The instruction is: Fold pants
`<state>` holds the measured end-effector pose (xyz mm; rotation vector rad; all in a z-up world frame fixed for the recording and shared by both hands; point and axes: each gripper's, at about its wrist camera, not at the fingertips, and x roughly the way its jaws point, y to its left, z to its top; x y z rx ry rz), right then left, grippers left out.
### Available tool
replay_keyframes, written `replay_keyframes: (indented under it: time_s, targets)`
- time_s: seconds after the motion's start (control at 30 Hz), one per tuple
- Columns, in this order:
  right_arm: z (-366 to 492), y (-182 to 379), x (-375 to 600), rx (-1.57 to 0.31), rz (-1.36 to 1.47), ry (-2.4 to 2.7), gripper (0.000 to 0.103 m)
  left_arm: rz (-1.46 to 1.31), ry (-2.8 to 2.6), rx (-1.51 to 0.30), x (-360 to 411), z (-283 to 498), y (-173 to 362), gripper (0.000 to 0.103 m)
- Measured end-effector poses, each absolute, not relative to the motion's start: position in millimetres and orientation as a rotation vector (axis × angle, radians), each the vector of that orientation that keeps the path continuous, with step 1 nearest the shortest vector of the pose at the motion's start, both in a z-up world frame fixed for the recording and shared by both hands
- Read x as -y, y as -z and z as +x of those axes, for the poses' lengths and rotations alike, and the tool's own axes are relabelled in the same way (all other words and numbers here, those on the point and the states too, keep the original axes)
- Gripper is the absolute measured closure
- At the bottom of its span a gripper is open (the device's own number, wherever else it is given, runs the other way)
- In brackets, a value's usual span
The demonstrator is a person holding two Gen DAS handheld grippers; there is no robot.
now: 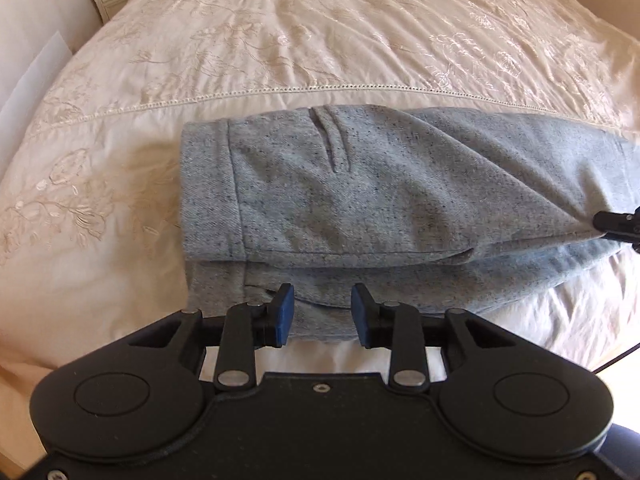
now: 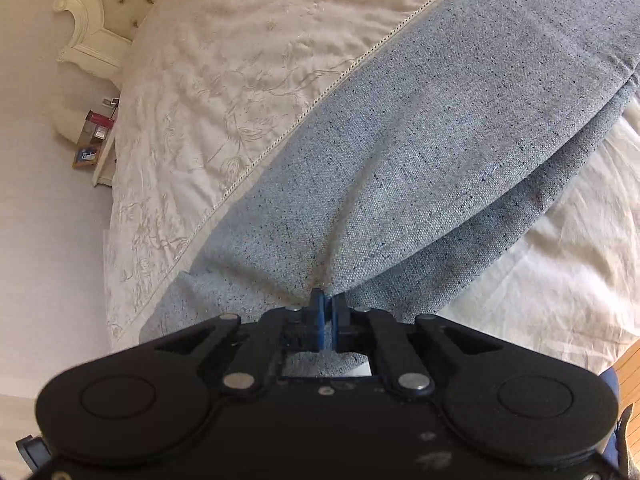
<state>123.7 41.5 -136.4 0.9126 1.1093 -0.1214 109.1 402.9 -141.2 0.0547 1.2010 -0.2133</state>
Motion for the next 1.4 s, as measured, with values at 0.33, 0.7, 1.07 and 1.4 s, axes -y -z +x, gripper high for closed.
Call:
replay_keyframes:
  time_s: [0.33,0.7,1.07,1.4]
  targets:
    - [129.1,141.9,-47.4,-1.138,0.873,0.108,0.098,-0.037,-0.032,-1.097,-447.4,131.4,131.7,0.049]
    - [132.8,144.0,-50.1,-1.156,0.856,0.122,0.098,-0.085,0.045,-1.156,-464.2,166.8,148.7,0.050]
    - [133.6,131.0,-49.8,-1.143,0.821,0.120,0.098,-0.091,0.119,-1.087,-452.5,169.6,106.9,0.098]
    - [115.6,156.0,-51.4,-1.249,0.810,0.137,0.098,-0.017,0.129,-1.160,-451.6,140.4,96.7,0.098]
